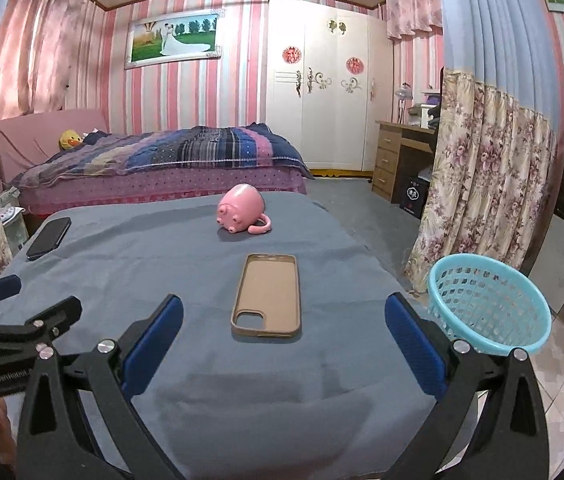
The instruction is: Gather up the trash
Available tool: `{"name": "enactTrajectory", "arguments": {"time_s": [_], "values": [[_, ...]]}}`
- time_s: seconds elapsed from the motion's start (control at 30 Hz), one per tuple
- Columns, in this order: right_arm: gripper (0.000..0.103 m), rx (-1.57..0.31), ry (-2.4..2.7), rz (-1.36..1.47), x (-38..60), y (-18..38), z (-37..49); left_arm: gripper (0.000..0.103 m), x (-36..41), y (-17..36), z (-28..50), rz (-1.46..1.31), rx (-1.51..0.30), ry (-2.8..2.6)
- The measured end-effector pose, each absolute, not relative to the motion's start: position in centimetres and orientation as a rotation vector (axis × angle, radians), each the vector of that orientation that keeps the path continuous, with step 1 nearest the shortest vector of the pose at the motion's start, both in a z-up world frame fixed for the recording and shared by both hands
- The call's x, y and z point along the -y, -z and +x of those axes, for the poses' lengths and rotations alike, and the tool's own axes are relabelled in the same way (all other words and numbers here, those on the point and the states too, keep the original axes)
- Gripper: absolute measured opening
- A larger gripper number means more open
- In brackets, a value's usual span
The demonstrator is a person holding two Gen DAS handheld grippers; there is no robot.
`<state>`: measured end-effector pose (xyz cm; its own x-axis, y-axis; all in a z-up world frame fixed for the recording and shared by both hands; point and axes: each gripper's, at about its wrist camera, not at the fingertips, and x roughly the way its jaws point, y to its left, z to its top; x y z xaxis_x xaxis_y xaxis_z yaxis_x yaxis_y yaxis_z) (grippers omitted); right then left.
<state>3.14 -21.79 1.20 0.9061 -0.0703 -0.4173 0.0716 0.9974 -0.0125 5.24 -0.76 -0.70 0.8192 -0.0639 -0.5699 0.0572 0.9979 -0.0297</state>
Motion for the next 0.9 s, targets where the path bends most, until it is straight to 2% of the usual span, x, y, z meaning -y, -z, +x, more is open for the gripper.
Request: {"name": "enactTrajectory", "arguments": {"time_s": [0.9], "values": [[0.099,-0.433,0.110,0.027,22.3,-0.3,4.4,0.097,2.4,1.7,5.6,0.036,-0.598,0.114]]}}
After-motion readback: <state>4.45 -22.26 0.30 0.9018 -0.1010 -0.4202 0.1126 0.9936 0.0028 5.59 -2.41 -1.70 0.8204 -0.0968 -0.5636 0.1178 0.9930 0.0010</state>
